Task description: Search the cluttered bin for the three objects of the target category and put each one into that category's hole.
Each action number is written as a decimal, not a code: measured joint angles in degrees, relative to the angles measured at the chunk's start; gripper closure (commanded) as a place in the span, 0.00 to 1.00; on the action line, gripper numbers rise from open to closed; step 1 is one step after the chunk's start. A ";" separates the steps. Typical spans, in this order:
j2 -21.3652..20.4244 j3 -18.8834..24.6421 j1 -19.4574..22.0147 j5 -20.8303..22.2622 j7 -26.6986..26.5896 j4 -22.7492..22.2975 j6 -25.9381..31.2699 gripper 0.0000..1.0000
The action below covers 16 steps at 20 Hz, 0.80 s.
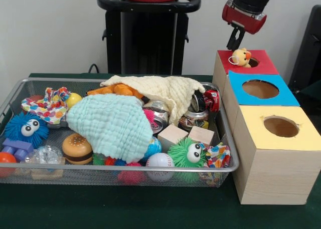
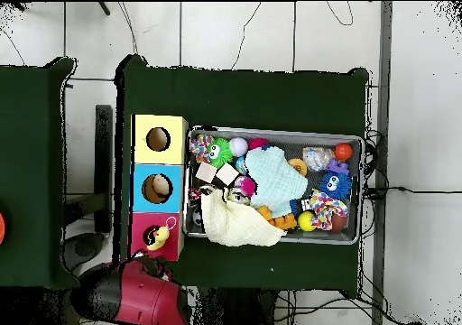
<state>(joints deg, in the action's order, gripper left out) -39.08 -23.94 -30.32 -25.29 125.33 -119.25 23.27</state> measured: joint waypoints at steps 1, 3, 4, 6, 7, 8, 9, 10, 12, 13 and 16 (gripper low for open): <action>0.01 0.00 -0.01 -0.07 0.00 -0.01 -0.12 1.00; 0.00 0.03 0.00 -0.12 0.00 -0.01 -0.37 1.00; -0.01 0.07 0.01 -0.11 0.00 -0.02 -0.51 1.00; -0.05 0.15 0.06 -0.11 0.00 -0.02 -0.80 1.00; -0.08 0.21 0.12 -0.11 0.00 -0.02 -0.90 1.00; -0.18 0.45 0.37 -0.09 0.00 -0.06 -1.23 1.00; -0.23 0.55 0.48 -0.09 0.00 -0.07 -1.35 1.00; -0.29 0.71 0.65 -0.11 0.00 -0.08 -1.55 1.00; -0.41 1.01 0.95 -0.09 0.00 -0.10 -1.89 1.00; -0.55 1.32 1.21 -0.11 0.00 -0.09 -2.35 1.00; -0.65 1.74 1.34 -0.33 0.00 -0.08 -3.41 1.00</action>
<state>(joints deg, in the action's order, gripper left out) -39.73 -22.20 -28.98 -25.62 125.33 -119.34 19.85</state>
